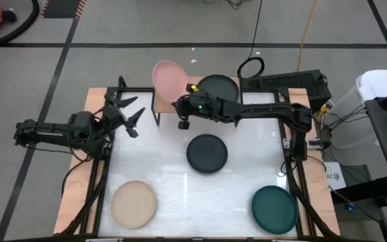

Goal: Place and stack plates onto a shelf
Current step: Put the light pink plate on the shelf, then stack the black plate on top of the light pink plate on the shelf

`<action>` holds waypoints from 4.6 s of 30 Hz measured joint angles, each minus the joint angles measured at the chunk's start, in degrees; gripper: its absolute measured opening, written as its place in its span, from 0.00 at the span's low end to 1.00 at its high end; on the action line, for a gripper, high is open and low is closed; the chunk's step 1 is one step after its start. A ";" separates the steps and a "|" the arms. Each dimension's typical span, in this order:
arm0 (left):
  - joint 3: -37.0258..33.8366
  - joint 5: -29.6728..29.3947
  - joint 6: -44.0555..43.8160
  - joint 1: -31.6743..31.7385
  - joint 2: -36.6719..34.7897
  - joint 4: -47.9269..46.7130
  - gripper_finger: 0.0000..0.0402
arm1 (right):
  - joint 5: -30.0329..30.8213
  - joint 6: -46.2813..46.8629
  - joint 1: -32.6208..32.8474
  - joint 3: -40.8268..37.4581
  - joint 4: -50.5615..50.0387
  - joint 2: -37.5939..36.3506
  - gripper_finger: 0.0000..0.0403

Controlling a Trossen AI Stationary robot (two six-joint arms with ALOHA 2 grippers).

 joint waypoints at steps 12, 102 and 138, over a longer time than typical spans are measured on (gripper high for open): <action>0.00 0.01 -0.53 0.00 1.27 0.26 0.60 | -0.79 3.37 -0.13 0.00 -8.40 1.07 0.00; 16.31 37.48 9.17 -8.36 57.92 -1.05 0.60 | 31.82 12.59 25.05 -61.15 38.01 -52.98 0.19; 28.98 37.01 8.63 -4.19 78.37 -15.17 0.29 | 31.80 12.44 25.05 -61.13 38.22 -52.94 0.19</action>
